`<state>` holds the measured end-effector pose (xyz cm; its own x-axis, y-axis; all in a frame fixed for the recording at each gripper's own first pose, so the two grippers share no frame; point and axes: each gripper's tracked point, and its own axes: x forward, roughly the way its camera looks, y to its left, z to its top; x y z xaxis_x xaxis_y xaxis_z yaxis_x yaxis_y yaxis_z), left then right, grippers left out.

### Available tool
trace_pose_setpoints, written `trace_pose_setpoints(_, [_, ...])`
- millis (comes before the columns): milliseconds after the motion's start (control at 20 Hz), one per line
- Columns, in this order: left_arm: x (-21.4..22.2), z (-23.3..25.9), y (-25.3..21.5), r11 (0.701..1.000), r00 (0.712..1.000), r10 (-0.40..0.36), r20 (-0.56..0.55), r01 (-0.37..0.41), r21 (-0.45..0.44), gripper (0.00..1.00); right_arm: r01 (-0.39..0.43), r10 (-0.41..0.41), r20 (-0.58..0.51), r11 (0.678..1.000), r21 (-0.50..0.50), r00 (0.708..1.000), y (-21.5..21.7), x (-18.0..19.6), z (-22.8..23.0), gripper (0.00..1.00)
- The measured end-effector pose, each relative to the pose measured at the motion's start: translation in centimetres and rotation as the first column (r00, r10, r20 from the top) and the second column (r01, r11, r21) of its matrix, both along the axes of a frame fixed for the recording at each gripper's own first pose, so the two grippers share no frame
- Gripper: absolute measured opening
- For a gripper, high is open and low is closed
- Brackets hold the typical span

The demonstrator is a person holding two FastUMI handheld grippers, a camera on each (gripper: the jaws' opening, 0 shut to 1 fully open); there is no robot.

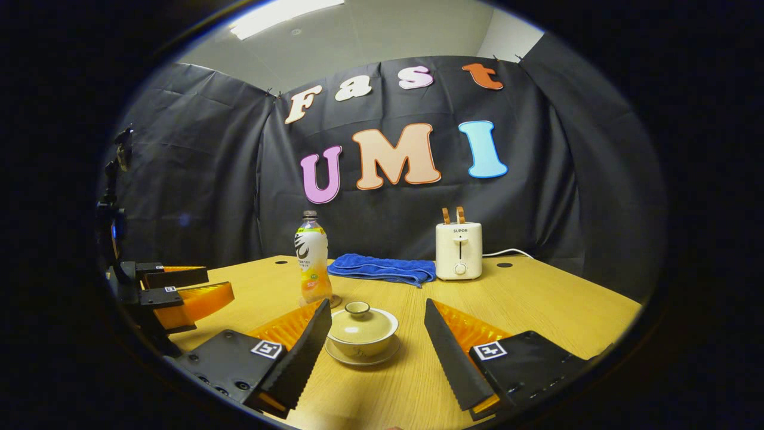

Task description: Open the teacup lid with one hand, grasp the water bottle and pour water into the teacup with the other hand; after pouring, place the water bottle on the coaster and then close the teacup lid.

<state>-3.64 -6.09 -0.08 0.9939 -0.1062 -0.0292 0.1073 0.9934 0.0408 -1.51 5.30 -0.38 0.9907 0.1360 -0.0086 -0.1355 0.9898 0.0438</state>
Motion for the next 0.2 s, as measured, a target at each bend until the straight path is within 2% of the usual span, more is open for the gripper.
trace_pose_setpoints(150, [-0.01, -0.1, -0.04, 1.0, 1.0, 0.001, -0.001, -0.001, 0.001, 0.94, 0.017, -0.017, 0.0, 1.0, 0.014, 1.0, -0.31, -0.34, 0.07, 0.99])
trace_pose_setpoints(200, [0.05, -0.07, -0.22, 1.0, 1.0, -0.004, -0.002, 0.004, 0.001, 0.94, 0.031, -0.031, 0.002, 0.999, 0.012, 1.0, -0.59, -0.14, -0.1, 0.96])
